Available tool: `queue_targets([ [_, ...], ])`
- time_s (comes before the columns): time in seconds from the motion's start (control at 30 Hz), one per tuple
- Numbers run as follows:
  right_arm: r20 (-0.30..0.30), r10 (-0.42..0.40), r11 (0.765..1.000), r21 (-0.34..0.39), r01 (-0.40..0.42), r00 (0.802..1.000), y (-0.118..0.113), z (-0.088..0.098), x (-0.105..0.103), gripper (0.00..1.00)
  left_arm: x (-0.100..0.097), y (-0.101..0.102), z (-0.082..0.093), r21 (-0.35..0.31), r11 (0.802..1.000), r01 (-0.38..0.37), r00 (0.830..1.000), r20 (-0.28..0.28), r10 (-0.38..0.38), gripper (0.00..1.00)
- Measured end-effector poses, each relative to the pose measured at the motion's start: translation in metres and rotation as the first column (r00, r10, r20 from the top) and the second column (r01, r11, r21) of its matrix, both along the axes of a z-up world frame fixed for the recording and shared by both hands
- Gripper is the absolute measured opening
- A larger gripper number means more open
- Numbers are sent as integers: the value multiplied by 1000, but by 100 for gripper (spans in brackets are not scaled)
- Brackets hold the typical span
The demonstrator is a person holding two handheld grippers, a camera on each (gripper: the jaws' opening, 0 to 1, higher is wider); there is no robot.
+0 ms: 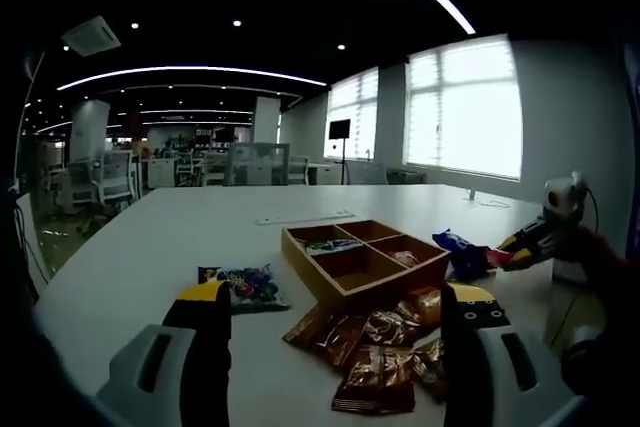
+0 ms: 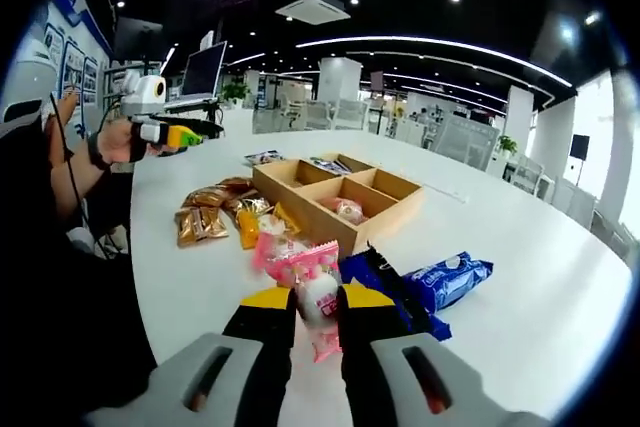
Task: Pick up the scattered marshmallows, QQ candies, Oreo cookies, and mixed nuts on the table and sort them into separate containers
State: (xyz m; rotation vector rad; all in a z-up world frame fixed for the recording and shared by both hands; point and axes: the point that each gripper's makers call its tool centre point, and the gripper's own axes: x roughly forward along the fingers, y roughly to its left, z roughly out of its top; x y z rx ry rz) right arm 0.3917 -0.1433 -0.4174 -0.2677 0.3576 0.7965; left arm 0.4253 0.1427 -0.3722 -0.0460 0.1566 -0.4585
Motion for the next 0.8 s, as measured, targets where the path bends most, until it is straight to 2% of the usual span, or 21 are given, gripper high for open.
queue_targets([
  [0.13,22,-10,1000,12,10,1000,-2,6,2,13,0,1,-1,16,1000,-5,1000,0,5,91],
  [0.27,34,-18,1000,24,17,999,-3,9,3,13,2,3,0,9,1000,-20,1000,5,20,96],
  [0.8,49,-46,998,55,44,998,-8,15,6,13,2,4,-1,16,1000,-25,1000,4,24,97],
])
